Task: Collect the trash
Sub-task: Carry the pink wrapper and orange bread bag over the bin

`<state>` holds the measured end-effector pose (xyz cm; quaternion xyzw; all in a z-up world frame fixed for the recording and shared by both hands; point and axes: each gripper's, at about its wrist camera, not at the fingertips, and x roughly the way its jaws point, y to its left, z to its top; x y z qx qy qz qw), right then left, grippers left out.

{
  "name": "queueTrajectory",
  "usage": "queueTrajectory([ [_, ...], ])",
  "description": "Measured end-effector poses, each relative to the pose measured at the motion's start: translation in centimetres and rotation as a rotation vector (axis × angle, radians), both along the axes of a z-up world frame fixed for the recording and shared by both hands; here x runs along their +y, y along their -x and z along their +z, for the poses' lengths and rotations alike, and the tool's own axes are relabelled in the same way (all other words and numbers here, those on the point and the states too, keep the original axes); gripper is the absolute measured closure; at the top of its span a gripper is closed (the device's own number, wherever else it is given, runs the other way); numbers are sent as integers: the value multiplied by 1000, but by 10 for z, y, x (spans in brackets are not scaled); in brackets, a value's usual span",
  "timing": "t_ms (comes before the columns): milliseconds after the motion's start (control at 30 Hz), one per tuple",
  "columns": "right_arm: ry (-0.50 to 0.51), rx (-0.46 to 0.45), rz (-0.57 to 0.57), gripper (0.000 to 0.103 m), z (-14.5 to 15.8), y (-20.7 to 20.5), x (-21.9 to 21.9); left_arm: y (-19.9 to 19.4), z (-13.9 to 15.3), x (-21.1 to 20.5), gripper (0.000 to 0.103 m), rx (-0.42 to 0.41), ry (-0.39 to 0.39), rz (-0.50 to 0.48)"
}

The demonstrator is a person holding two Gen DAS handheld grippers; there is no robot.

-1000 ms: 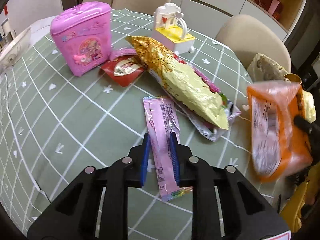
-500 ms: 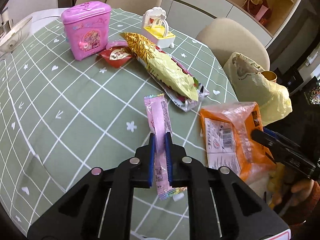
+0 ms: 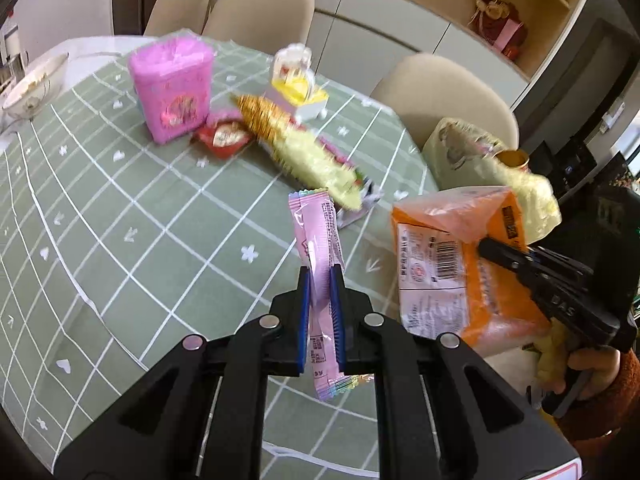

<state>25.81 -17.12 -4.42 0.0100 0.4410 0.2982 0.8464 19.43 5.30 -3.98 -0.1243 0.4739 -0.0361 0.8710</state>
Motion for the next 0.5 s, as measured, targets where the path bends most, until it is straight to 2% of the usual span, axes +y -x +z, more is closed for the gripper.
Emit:
queueTrajectory([
  [300, 2, -165, -30, 96, 72, 13, -35, -3, 54, -30, 93, -146, 36, -53],
  [500, 19, -248, -82, 96, 109, 1, -74, -31, 96, -59, 93, -251, 78, -110],
])
